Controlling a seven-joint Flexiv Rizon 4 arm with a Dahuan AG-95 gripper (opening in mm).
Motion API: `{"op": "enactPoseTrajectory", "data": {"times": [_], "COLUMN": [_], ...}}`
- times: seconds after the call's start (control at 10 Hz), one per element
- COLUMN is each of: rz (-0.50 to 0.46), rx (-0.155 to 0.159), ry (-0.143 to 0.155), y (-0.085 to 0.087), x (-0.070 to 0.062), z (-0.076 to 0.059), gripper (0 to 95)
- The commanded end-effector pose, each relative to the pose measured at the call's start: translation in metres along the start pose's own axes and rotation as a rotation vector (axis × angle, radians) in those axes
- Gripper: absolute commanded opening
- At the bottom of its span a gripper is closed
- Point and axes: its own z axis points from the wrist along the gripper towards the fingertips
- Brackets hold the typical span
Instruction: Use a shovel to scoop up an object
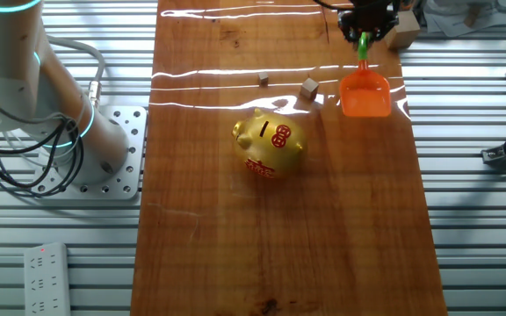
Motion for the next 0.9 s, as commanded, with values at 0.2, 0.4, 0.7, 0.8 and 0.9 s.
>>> {"op": "enactPoseTrajectory", "data": {"times": [0.2,0.4,0.7,0.8,0.9], "rz": [0.129,0.188,0.231,0.25,0.254], "rx": [-0.004,-0.007,-0.016,-0.018,-0.017], "ry": [-0.042,-0.045,-0.04,-0.04,-0.04], "y": [0.004,0.006,0.007,0.007,0.007], "x": [0.001,0.001,0.001,0.001,0.001], "z": [-0.016,-0.027,-0.028,-0.028,-0.028], "gripper": [0.0,0.0,0.0,0.0,0.0]}}
